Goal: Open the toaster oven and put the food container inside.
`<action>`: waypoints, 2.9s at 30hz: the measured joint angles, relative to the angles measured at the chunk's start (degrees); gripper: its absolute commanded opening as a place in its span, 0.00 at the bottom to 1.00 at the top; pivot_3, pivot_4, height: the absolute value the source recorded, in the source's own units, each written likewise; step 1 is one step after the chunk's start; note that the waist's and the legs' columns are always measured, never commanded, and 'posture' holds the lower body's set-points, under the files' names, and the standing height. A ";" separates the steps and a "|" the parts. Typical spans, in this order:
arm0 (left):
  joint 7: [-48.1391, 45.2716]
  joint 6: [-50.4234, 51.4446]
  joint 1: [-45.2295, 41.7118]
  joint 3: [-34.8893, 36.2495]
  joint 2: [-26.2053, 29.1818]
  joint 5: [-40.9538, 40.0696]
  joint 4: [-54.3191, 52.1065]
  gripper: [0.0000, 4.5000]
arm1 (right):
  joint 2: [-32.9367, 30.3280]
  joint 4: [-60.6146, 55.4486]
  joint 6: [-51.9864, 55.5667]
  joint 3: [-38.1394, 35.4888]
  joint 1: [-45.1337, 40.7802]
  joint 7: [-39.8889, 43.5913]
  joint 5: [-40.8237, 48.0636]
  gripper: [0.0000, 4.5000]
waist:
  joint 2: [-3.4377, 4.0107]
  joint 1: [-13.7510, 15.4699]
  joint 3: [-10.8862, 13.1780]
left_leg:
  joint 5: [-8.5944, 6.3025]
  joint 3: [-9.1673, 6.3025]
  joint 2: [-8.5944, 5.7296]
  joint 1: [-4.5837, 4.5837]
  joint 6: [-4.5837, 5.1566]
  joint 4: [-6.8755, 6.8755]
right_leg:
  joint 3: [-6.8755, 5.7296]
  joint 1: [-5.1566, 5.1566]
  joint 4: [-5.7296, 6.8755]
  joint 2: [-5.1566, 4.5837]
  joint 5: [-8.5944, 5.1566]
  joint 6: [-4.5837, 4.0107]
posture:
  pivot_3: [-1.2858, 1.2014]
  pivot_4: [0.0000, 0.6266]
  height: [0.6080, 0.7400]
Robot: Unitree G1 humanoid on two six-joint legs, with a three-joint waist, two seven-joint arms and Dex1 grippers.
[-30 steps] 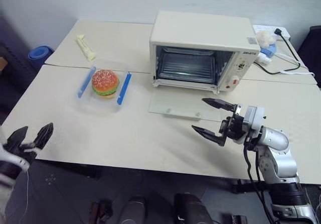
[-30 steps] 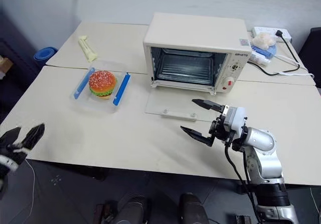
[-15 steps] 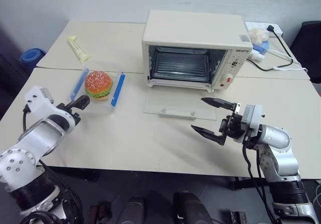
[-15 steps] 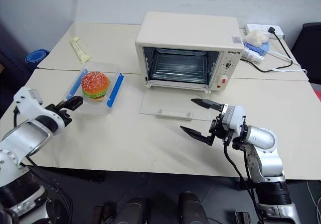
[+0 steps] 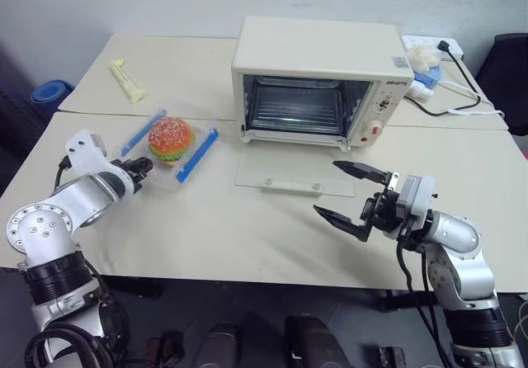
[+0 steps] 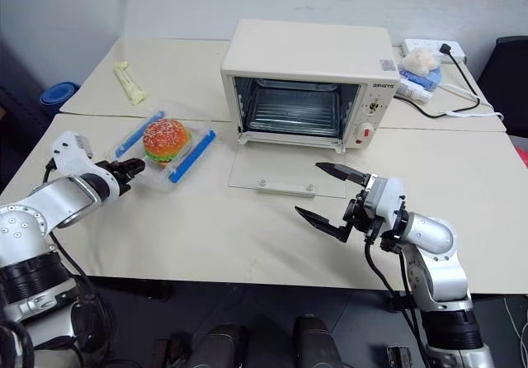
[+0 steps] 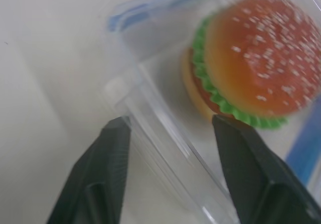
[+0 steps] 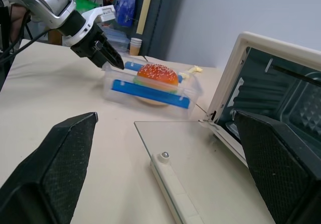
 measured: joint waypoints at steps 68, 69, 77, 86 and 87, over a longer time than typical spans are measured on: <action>-56.57 6.75 -24.27 -17.33 0.18 32.78 9.79 0.53 | -6.15 -18.55 15.33 -10.77 22.04 -15.43 3.49 0.71 | -0.09 -0.36 0.07 | 0.11 0.12 -0.01 0.09 -0.08 -0.15 | 0.09 -0.03 0.06 0.04 -0.03 0.02 | 0.52 0.24 1.00; -61.61 3.68 -21.64 -19.96 4.26 32.98 9.13 0.48 | -7.06 -19.17 17.51 -9.37 21.18 -15.40 3.60 0.64 | -0.09 -0.39 0.07 | 0.12 0.10 -0.01 0.08 -0.10 -0.15 | 0.09 -0.04 0.05 0.03 -0.03 0.00 | 0.52 0.24 1.00; -89.60 -25.20 -4.21 -36.44 12.92 39.75 1.77 0.00 | -8.01 -18.10 26.80 4.39 7.64 -15.81 -0.44 0.01 | -0.08 1.34 0.07 | 0.08 -0.07 -0.08 -0.11 0.10 -0.03 | 0.00 0.06 -0.19 -0.15 -0.07 -0.07 | 0.52 0.24 1.00; -84.19 -40.30 -6.61 -38.19 -4.45 44.76 7.90 0.00 | -3.30 -1.16 27.17 10.17 -7.26 -16.81 -8.11 0.01 | -0.09 1.24 0.08 | 0.01 -0.03 -0.13 -0.31 0.26 0.03 | -0.05 -0.08 -0.27 -0.08 -0.01 0.03 | 0.52 0.24 1.00; -83.04 -40.99 -7.03 -38.00 -5.55 45.34 9.29 0.00 | -2.71 0.28 26.96 10.29 -8.29 -16.89 -8.67 0.01 | -0.09 1.05 0.08 | 0.01 -0.01 -0.12 -0.31 0.26 0.03 | -0.04 -0.08 -0.25 -0.07 -0.01 0.04 | 0.52 0.24 1.00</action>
